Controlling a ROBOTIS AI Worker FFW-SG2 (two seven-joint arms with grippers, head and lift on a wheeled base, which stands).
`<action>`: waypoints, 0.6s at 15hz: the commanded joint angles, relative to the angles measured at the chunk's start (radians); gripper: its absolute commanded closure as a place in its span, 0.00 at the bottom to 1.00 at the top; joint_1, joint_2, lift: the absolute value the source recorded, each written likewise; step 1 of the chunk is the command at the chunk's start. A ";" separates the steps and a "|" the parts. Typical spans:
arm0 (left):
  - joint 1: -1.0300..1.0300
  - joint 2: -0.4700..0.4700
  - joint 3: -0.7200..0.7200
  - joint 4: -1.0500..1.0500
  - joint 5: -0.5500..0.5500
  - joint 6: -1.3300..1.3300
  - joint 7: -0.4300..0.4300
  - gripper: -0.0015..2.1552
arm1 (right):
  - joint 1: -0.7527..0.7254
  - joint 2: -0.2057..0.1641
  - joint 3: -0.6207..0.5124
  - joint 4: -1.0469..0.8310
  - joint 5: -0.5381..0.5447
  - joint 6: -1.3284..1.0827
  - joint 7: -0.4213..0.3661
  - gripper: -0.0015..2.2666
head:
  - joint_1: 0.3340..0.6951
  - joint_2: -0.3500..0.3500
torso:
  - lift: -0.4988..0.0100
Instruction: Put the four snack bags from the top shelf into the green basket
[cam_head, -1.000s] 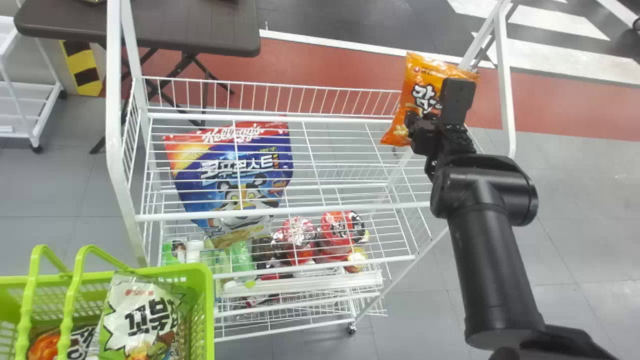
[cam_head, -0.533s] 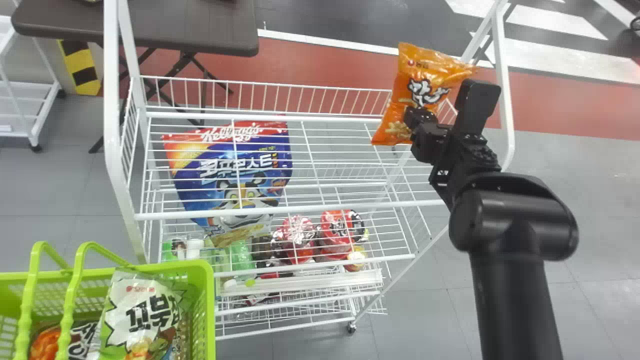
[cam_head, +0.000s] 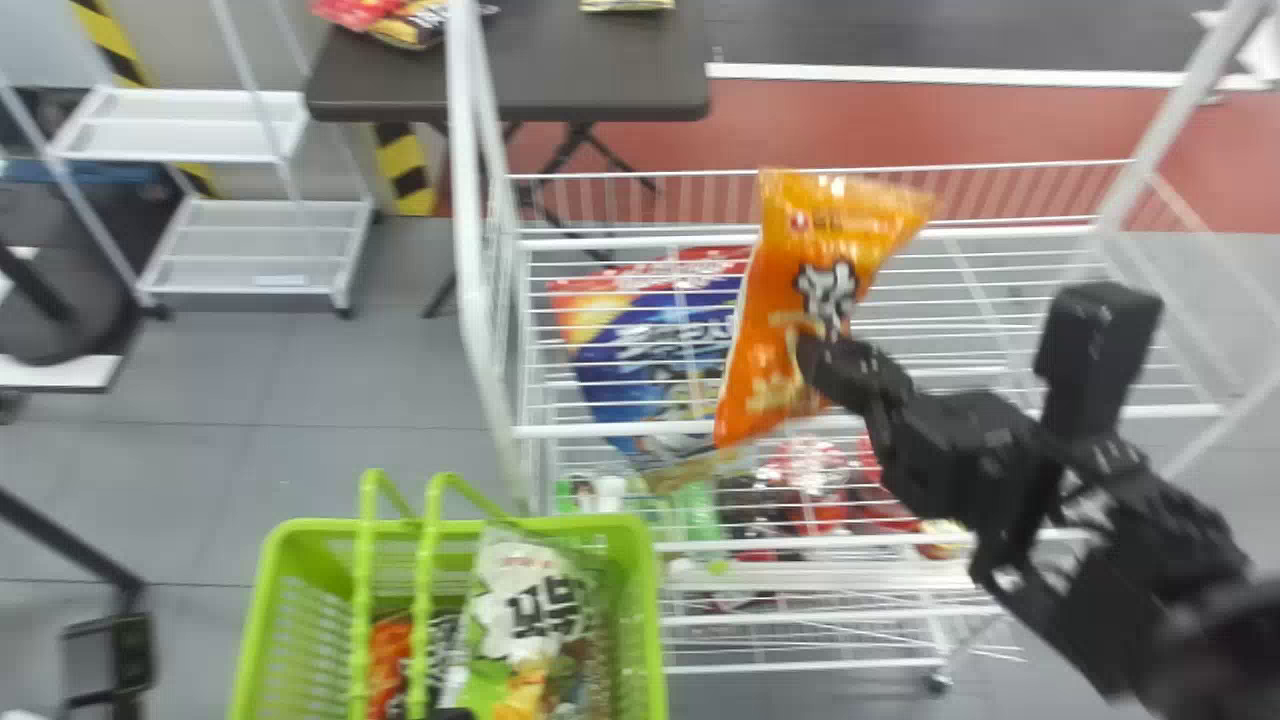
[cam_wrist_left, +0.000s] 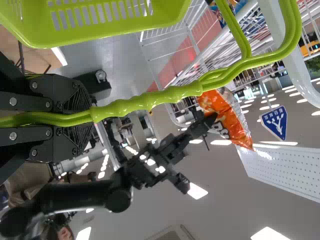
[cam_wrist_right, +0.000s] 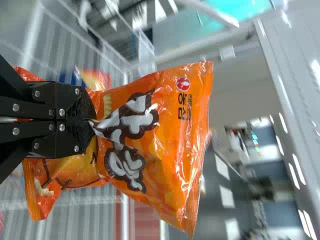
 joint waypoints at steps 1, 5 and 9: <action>-0.005 0.000 -0.004 0.000 -0.004 0.002 -0.010 1.00 | 0.087 -0.005 0.073 -0.020 -0.049 -0.003 0.027 0.99 | 1.00 0.72 | 0.98; -0.011 0.000 -0.010 0.001 -0.008 0.008 -0.010 1.00 | 0.124 -0.009 0.182 0.039 -0.122 -0.006 0.076 0.99 | 1.00 0.99 | 0.98; -0.013 0.000 -0.008 0.008 -0.009 0.008 -0.010 1.00 | 0.089 -0.009 0.191 0.177 -0.261 0.027 0.106 0.99 | 1.00 1.00 | 0.98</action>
